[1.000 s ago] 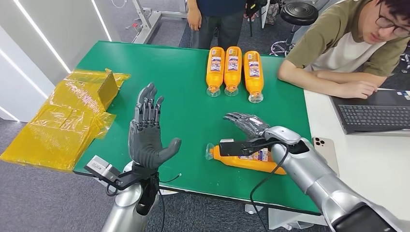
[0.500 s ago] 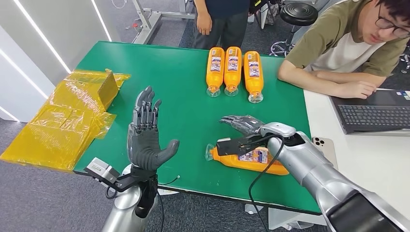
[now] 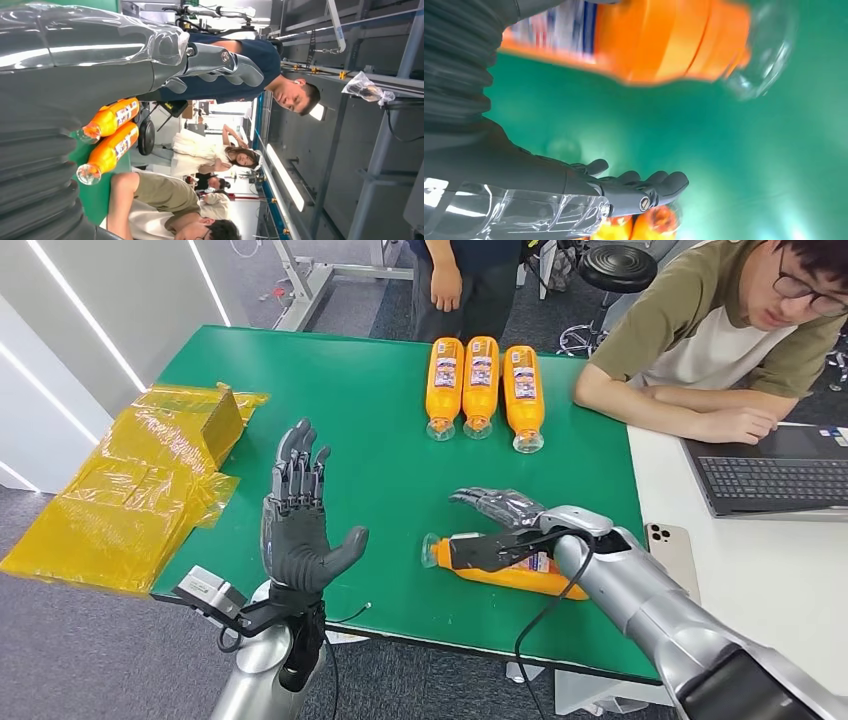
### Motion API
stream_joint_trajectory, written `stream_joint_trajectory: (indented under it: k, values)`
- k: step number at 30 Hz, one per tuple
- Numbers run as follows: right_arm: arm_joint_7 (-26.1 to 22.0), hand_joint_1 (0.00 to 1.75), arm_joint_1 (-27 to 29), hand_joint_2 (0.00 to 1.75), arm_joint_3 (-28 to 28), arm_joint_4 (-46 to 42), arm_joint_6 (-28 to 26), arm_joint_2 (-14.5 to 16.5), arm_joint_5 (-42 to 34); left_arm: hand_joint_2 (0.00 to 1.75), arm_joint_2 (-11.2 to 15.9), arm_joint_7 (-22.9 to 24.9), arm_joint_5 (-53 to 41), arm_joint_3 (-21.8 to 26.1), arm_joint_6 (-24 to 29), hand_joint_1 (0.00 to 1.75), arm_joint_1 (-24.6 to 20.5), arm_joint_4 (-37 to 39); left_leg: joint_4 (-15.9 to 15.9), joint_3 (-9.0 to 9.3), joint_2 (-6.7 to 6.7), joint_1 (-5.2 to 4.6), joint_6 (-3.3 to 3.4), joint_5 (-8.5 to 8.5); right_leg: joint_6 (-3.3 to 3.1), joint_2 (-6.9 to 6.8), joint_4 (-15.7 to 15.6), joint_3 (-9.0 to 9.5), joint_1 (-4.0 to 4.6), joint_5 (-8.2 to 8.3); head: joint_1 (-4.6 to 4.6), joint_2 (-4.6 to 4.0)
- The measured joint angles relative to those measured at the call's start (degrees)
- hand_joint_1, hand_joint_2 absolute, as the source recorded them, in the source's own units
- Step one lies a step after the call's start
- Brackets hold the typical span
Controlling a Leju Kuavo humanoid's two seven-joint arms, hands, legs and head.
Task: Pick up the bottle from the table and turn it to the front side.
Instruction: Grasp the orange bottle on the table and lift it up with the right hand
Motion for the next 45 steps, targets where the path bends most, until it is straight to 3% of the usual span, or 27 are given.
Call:
stream_joint_trajectory:
  k: [9, 17, 31, 45]
  values:
    - [-0.91, 0.0, 1.59, 1.75, 0.29, -0.89, 0.33, -0.12, -1.67, 1.75, 0.0, 0.0, 0.07, 0.0, -0.04, 0.0, 0.0, 0.0, 0.0, 0.0, 0.02, 0.0, 0.0, 0.0, 0.0, 0.02, 0.0, -0.01, 0.0, 0.0, 0.01, 0.0]
    - [-1.14, 0.0, 1.99, 1.75, 0.46, -2.4, 4.95, -1.05, -5.19, 1.75, -0.02, 0.0, 0.43, -0.02, 0.18, 0.0, -0.13, 0.0, 0.0, -0.01, 0.02, -0.01, 0.0, 0.0, 0.0, 0.02, -0.01, -0.01, -0.01, 0.0, 0.01, 0.0]
    - [9.05, 0.0, -2.24, 1.75, 6.99, 0.42, 7.21, -2.89, -0.15, 1.75, 0.26, 0.0, 0.84, -0.02, 1.18, 0.0, -0.04, 0.0, 0.01, -0.01, 0.02, -0.01, 0.0, 0.0, 0.0, 0.02, 0.0, -0.01, -0.01, 0.0, 0.0, 0.0]
    - [12.85, 0.0, -4.05, 1.75, 13.16, 2.22, 11.56, -6.07, -1.27, 1.75, 0.22, 0.0, 0.96, 0.26, -0.11, 0.0, 0.31, 0.0, 0.01, 0.0, 0.03, -0.01, 0.0, 0.0, 0.0, 0.03, -0.01, -0.01, -0.01, 0.0, 0.0, 0.0]
